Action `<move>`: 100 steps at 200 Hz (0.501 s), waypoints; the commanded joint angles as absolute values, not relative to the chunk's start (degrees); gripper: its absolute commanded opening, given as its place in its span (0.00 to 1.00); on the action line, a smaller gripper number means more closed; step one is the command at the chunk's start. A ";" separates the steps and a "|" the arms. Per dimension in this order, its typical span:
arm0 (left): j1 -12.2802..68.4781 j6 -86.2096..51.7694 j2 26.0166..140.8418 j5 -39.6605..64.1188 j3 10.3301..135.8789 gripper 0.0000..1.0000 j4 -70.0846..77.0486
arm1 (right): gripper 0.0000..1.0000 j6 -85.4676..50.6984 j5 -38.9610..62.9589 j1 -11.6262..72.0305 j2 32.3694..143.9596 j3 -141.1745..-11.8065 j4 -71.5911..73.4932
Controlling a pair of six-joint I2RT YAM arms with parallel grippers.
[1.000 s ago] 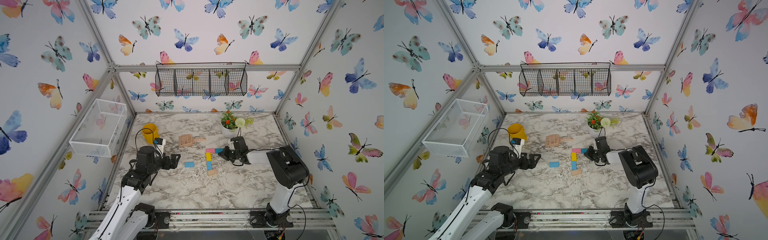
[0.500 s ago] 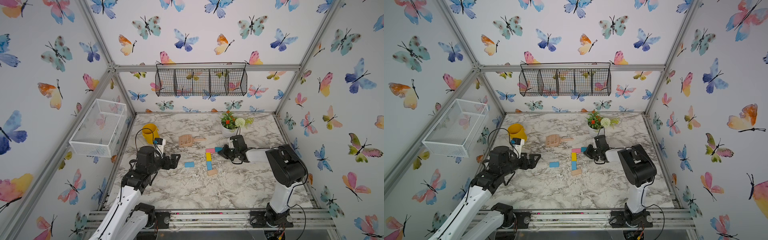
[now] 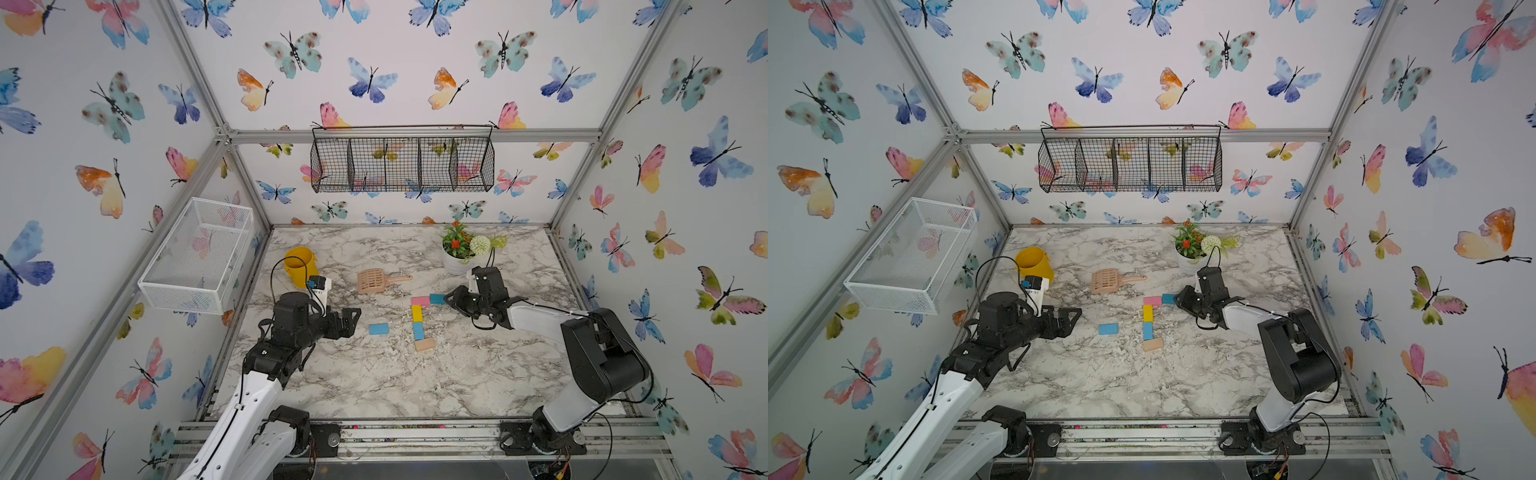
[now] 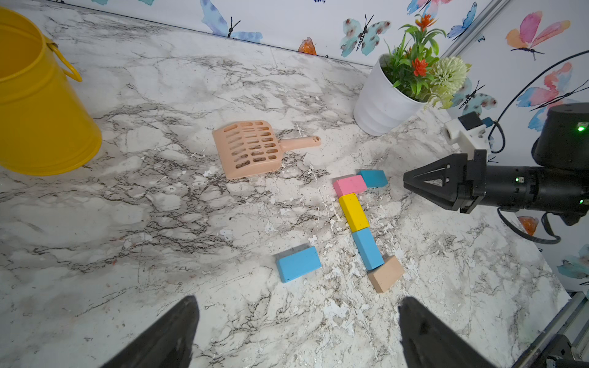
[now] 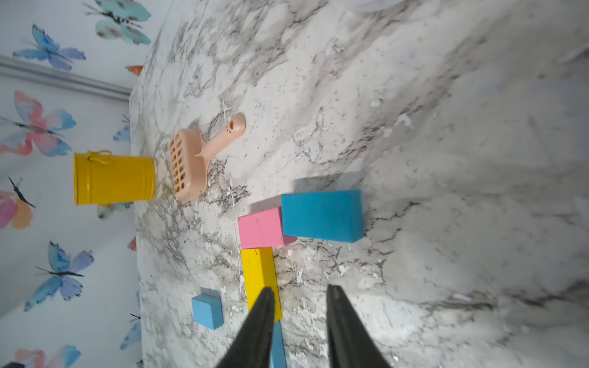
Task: Assemble the letter c with building blocks
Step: Assemble the building block at the center of the board.
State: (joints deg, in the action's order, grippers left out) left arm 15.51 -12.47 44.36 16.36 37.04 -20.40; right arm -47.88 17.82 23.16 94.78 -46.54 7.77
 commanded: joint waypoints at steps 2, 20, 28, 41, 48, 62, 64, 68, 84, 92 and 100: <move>15.82 -12.39 43.95 15.64 36.48 0.98 -19.54 | 0.42 -47.07 16.70 22.19 96.16 -48.00 5.24; 15.83 -12.41 44.02 15.64 36.55 0.98 -19.60 | 0.44 -46.38 17.04 21.68 98.29 -49.65 4.80; 15.82 -12.40 43.98 15.57 36.50 0.98 -19.60 | 0.44 -45.71 17.43 21.48 99.39 -50.73 4.38; 15.82 -12.39 43.90 15.50 36.52 0.98 -19.60 | 0.43 -44.12 18.26 21.46 101.47 -52.53 3.25; 15.82 -12.39 43.91 15.55 36.49 0.98 -19.56 | 0.42 -43.18 18.62 21.37 102.43 -53.37 2.77; 15.82 -12.40 43.87 15.51 36.48 0.98 -19.59 | 0.38 -41.03 18.90 21.42 103.83 -54.77 2.01; 15.82 -12.46 43.93 15.52 36.47 0.98 -19.60 | 0.37 -40.76 18.90 21.40 103.94 -54.91 1.84; 15.82 -12.35 43.90 15.55 36.49 0.98 -19.59 | 0.37 -40.20 18.94 21.30 104.17 -55.23 1.75; 15.82 -12.35 43.94 15.64 36.48 0.98 -19.58 | 0.37 -38.29 18.92 21.10 105.00 -56.38 0.73; 15.82 -12.39 43.99 15.67 36.49 0.98 -19.60 | 0.37 -37.66 19.03 21.01 105.49 -56.92 -0.01; 15.83 -12.39 43.90 15.70 36.51 0.98 -19.58 | 0.37 -37.19 19.24 20.92 106.01 -57.42 -0.55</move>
State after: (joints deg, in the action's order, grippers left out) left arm 15.51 -12.49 44.36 16.36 37.04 -20.40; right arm -41.17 18.35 21.41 104.66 -55.53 2.81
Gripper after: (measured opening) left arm 0.984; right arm 0.367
